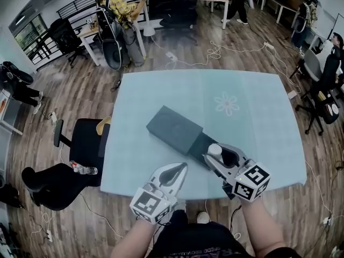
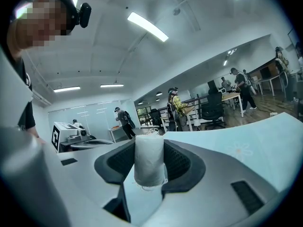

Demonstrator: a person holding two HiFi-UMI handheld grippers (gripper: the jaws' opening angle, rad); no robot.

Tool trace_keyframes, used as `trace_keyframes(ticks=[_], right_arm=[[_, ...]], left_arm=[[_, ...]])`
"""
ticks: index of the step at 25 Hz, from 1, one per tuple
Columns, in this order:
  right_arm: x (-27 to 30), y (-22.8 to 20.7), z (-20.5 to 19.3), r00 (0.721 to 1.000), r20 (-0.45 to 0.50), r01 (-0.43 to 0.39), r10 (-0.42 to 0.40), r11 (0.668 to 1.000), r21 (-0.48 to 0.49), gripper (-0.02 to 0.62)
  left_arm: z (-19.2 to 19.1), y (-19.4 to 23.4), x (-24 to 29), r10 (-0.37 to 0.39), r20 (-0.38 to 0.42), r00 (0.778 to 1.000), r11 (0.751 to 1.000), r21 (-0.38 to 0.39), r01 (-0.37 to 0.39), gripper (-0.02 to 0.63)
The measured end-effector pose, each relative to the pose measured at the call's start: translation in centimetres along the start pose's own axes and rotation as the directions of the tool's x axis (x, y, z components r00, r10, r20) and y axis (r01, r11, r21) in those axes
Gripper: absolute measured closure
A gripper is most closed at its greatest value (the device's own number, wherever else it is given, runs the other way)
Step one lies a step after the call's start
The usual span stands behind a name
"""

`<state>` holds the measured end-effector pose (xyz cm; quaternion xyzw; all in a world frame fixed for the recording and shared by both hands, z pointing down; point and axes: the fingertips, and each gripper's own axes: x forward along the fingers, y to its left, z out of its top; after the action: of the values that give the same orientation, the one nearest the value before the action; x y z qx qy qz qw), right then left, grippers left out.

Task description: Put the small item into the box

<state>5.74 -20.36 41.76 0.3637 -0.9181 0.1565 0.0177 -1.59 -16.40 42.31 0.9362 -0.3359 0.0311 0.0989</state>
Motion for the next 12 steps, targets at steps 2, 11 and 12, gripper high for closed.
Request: trace_keyframes(ticks=[2, 11, 12], right_arm=[[0.6, -0.9, -0.3, 1.0, -0.015, 0.016, -0.016, 1.0, 0.004, 0.4], [3.0, -4.1, -2.8, 0.993, -0.095, 0.067, -0.064, 0.997, 0.025, 0.4], [3.2, -4.4, -3.2, 0.992, -0.103, 0.07, -0.067, 0.997, 0.028, 0.4]], left_arm=[[-0.2, 0.7, 0.6, -0.009, -0.004, 1.0, 1.0, -0.005, 0.009, 0.572], [-1.7, 2.6, 2.9, -0.062, -0.025, 0.998, 0.998, -0.028, 0.061, 0.572], [-2.1, 2.7, 3.2, -0.068, -0.03, 0.997, 0.997, -0.024, 0.067, 0.572]])
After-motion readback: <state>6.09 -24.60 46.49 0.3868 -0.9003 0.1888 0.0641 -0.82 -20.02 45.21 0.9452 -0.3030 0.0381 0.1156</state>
